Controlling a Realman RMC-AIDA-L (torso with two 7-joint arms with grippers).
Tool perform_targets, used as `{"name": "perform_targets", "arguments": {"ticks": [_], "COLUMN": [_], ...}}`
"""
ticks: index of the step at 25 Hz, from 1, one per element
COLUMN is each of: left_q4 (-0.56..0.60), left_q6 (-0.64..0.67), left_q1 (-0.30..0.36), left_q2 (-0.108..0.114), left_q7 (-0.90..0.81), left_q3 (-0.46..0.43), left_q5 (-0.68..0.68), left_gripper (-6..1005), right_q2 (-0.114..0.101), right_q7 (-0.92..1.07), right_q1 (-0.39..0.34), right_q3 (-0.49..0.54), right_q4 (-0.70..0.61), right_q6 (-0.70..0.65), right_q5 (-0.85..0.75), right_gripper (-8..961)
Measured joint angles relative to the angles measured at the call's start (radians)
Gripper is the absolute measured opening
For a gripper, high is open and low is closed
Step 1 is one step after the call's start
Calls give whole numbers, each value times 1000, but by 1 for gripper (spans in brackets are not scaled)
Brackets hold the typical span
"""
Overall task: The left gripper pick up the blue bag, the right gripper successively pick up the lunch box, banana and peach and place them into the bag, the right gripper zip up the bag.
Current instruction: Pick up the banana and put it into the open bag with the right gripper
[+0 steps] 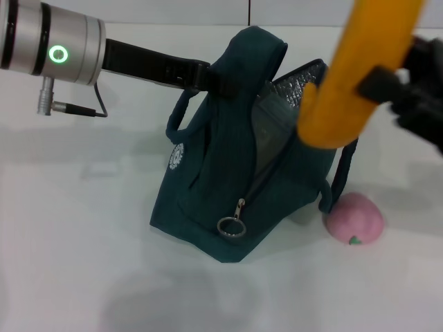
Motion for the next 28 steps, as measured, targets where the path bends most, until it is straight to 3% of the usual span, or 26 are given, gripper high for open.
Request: {"name": "perform_targets", "arguments": {"ticks": [14, 18, 28], "left_q4": [2, 2, -1], "left_q6": [0, 0, -1], "left_q1": [-1, -3, 4], "left_q2": [1, 2, 0], "left_q7": [-5, -16, -17], "left_q3": [2, 9, 12], "left_q5": [0, 0, 0], "left_gripper": [34, 34, 34], "right_q2": [1, 5, 5], "right_q7": [-121, -129, -112], "right_q1": [-28, -7, 5], "right_q3": [-123, -138, -157], "right_q4": [19, 65, 90], "right_q6": [194, 231, 182], "right_q5": [-11, -12, 98], "right_gripper": [427, 426, 426]}}
